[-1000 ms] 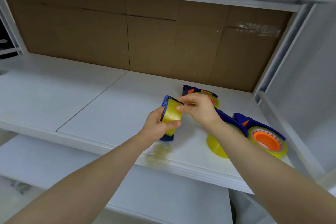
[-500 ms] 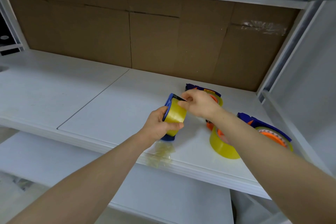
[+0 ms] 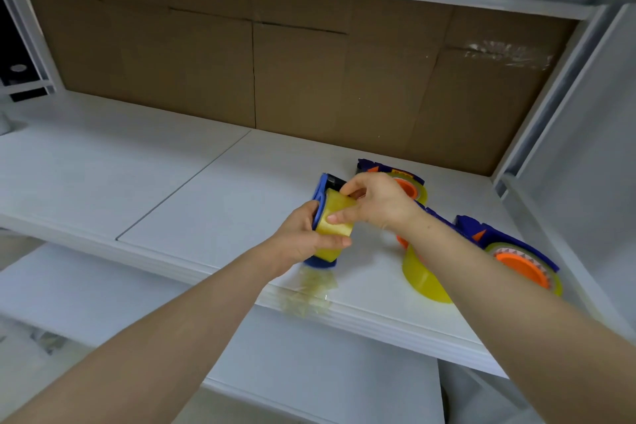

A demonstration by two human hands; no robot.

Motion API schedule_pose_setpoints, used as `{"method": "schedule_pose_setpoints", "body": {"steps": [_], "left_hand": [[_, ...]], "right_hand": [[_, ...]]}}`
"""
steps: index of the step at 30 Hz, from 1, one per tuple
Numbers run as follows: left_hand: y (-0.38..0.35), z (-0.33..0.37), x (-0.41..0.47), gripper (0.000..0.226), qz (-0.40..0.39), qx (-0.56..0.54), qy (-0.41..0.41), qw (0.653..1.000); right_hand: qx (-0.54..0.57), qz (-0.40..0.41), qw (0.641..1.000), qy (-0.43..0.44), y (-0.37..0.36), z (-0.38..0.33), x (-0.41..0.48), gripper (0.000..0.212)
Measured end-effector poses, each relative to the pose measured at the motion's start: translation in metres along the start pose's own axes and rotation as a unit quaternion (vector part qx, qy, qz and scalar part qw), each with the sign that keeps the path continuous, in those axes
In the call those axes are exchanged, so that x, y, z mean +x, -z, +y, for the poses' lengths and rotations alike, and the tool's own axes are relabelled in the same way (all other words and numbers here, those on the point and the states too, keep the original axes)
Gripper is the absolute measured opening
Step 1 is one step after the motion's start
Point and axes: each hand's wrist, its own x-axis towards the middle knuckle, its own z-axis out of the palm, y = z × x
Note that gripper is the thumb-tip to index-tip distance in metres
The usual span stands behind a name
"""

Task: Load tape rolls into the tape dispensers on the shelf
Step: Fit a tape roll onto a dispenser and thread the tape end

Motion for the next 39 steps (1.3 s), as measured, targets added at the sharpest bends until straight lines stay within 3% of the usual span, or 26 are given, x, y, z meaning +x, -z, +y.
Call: {"method": "schedule_pose_setpoints", "body": {"steps": [5,8,12,18,21,24,27,31,34,39], "left_hand": [[0.0,0.0,0.001,0.04,0.001,0.001,0.002,1.0],[-0.001,0.0,0.001,0.04,-0.001,0.004,0.001,1.0],[0.001,-0.001,0.001,0.039,-0.001,-0.002,-0.003,1.0],[0.005,-0.002,0.003,0.024,0.01,-0.028,-0.013,0.999],[0.006,0.002,0.001,0.015,0.03,-0.05,-0.011,0.998],[0.008,0.002,0.001,0.031,0.083,-0.025,-0.008,0.996],[0.011,0.002,0.001,0.03,0.054,-0.016,0.014,0.998],[0.015,0.001,0.001,0.036,0.043,-0.025,0.022,0.999],[0.014,0.002,0.002,0.032,0.07,-0.037,0.016,0.997],[0.016,0.005,0.003,0.034,0.109,-0.037,0.015,0.993]], "right_hand": [[0.033,-0.016,0.999,0.025,0.012,0.005,0.01,0.018],[0.001,0.002,0.999,0.047,0.01,0.007,0.014,0.026],[-0.104,0.038,0.991,0.075,0.002,0.011,0.011,0.015],[-0.189,0.11,0.971,0.093,-0.004,0.01,0.007,0.021],[-0.163,0.121,0.977,0.058,-0.006,0.011,0.01,0.017],[-0.107,0.118,0.987,0.02,-0.007,0.016,0.013,0.01],[-0.016,0.107,0.993,-0.039,-0.005,0.02,0.02,0.021],[0.126,0.06,0.987,-0.081,0.0,0.019,0.023,0.015],[0.111,0.046,0.991,-0.058,-0.001,0.019,0.022,0.016],[0.079,0.134,0.986,-0.067,0.001,0.023,0.031,0.014]]}}
